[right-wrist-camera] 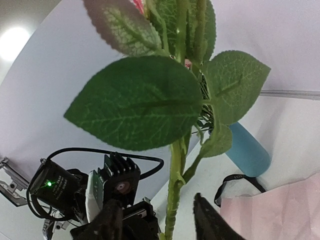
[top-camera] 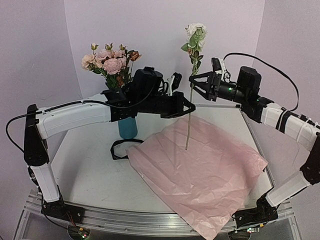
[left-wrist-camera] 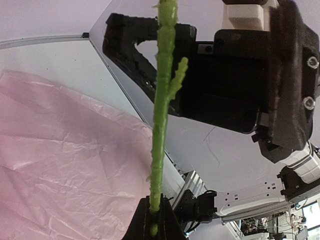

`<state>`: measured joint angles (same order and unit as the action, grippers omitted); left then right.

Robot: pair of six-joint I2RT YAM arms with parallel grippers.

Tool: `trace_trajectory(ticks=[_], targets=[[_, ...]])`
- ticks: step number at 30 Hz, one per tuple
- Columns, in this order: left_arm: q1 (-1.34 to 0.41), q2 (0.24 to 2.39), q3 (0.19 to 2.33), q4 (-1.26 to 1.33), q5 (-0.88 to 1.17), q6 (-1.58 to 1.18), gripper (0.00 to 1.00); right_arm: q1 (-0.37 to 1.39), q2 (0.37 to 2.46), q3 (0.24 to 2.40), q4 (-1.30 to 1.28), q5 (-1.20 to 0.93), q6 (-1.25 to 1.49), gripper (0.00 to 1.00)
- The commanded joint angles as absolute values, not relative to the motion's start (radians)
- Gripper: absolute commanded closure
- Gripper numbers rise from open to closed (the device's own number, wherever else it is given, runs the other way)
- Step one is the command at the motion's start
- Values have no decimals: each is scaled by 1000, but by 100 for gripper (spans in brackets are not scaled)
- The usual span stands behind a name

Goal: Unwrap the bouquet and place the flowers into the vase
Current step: Insert the fake flower into the vase.

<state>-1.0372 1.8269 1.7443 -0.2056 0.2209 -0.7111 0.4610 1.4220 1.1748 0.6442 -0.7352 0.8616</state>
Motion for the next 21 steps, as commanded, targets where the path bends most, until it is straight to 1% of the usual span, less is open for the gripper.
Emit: trace_trajectory(ticks=[1,3,5,7,11,12,19,21], targets=[[-1032,1757,1711,-175,162,-606,100,464,1390,1213,608,-698,809,22],[-1032,1739,1686,-176,155,-573,100,464,1394,1246,527,-663,780,17],[-1032,1722,1663,-179,140,-547,100,462,1410,1292,435,-628,756,15],[-1032,1710,1647,-184,129,-520,100,462,1426,1343,345,-600,741,15],[-1032,1706,1640,-212,122,-461,100,463,1440,1371,303,-610,726,15],[-1032,1708,1641,-222,119,-449,100,463,1446,1377,291,-612,721,17],[-1032,1724,1657,-273,102,-381,100,462,1488,1429,226,-611,712,35],[-1032,1728,1661,-291,100,-360,100,463,1498,1444,217,-612,711,39]])
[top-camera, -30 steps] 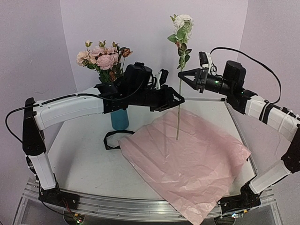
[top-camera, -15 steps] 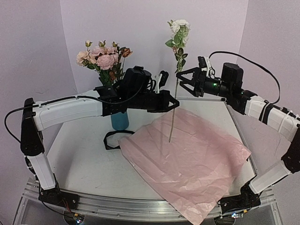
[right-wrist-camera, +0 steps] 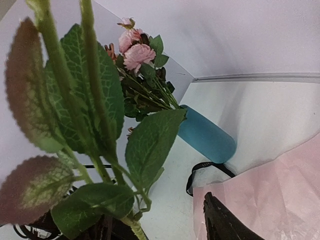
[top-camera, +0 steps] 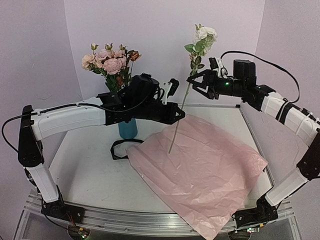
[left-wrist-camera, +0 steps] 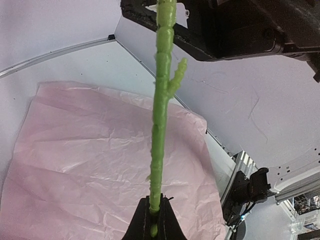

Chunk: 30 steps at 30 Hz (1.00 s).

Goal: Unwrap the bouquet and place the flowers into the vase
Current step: Insert the fake flower into the vase.

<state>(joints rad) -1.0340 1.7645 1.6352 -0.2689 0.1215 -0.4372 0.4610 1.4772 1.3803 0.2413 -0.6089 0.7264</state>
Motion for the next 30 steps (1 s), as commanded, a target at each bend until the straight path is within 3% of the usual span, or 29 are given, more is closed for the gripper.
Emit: trace_trajectory(ticks=[1,10,18,20,23,25,27,30], targets=[[-1032,1732,1664,-301,99,-350,100,463,1500,1448,214,-612,711,41],[-1033,1726,1649,-342,72,-308,100,463,1498,1454,191,-590,716,59],[-1033,1710,1622,-350,58,-286,98,462,1520,1469,187,-598,725,89],[-1034,1705,1615,-351,35,-286,82,463,1529,1478,187,-598,724,99],[-1033,1685,1591,-352,-4,-295,44,463,1542,1489,187,-598,714,100],[-1032,1667,1572,-354,-39,-312,28,462,1557,1503,188,-601,699,100],[-1032,1647,1551,-354,-57,-336,20,462,1582,1533,189,-608,674,100],[-1032,1610,1510,-358,-81,-377,18,463,1627,1602,194,-614,638,100]])
